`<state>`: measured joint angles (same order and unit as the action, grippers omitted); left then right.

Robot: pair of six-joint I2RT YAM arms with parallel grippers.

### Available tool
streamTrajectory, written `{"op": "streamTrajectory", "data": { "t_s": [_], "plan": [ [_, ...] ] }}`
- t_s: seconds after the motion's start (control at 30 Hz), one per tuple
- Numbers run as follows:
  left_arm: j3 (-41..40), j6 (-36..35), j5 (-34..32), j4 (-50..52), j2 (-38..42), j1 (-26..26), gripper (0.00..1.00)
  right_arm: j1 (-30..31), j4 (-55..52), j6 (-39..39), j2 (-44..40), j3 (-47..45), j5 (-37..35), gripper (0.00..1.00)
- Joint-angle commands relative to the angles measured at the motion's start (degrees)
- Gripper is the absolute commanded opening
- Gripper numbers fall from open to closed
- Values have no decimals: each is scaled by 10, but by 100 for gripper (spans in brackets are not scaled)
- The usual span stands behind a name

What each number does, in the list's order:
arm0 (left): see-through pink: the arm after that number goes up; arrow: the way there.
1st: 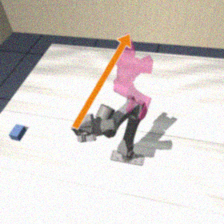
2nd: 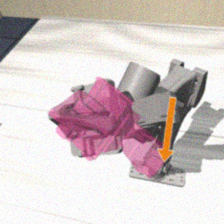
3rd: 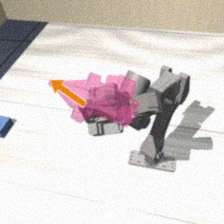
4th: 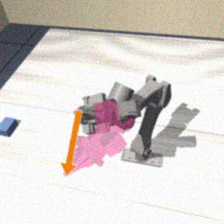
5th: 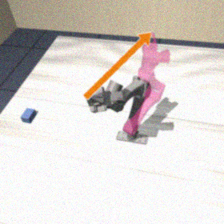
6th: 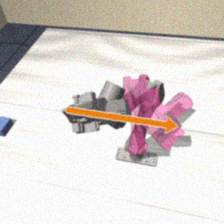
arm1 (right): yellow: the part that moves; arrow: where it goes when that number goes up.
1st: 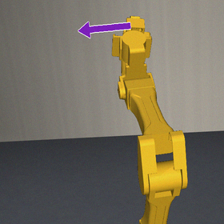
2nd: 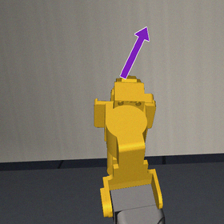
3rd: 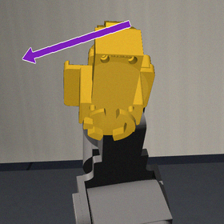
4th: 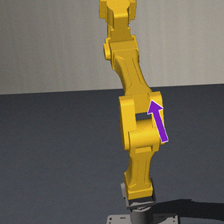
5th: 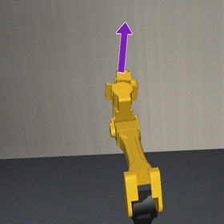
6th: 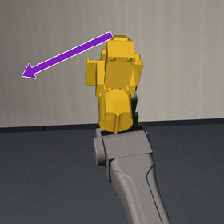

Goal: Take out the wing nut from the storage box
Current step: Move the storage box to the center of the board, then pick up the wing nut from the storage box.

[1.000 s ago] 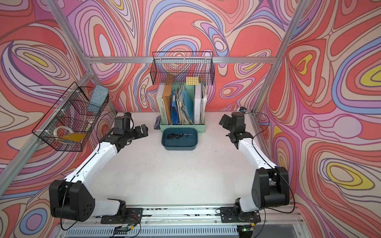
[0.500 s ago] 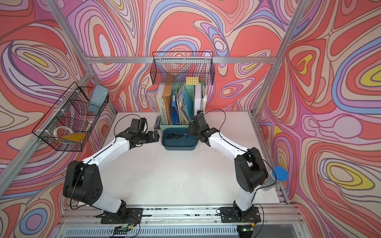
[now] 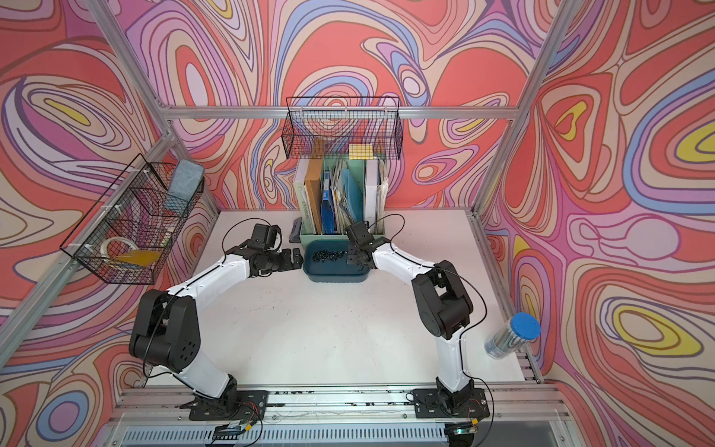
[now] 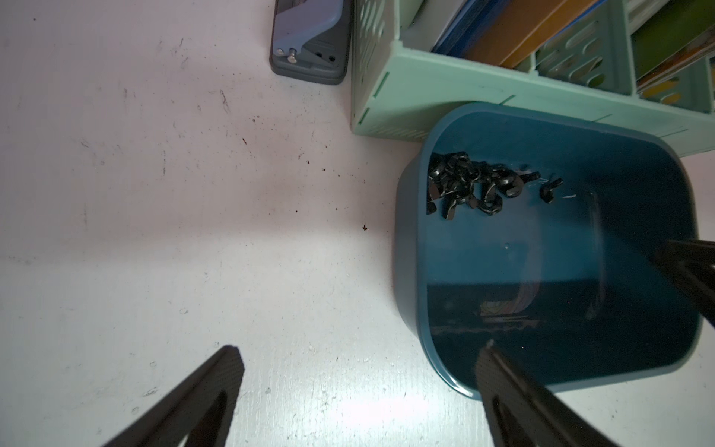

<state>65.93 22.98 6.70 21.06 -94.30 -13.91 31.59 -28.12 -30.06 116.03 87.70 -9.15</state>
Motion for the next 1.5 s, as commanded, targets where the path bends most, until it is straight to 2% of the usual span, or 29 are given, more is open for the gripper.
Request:
{"op": "streamTrajectory", "data": {
  "t_s": [0.0, 0.27, 0.8, 1.07, 1.47],
  "plan": [
    [4, 9, 6, 5, -4, -2, 99, 2, -43, -21, 15, 10, -9, 37],
    [-2, 17, 1, 5, -3, -3, 99, 2, -65, -27, -1, -21, -33, 38],
    [-38, 48, -15, -6, 22, -12, 99, 2, -59, -10, -97, -141, -66, 42],
    [-50, 52, -14, -5, 53, -15, 99, 1, -68, -49, -47, -58, -37, 40],
    [-64, 64, 0, -17, 85, -22, 99, -8, -95, -120, 48, 43, -63, 33]
  ]
}}
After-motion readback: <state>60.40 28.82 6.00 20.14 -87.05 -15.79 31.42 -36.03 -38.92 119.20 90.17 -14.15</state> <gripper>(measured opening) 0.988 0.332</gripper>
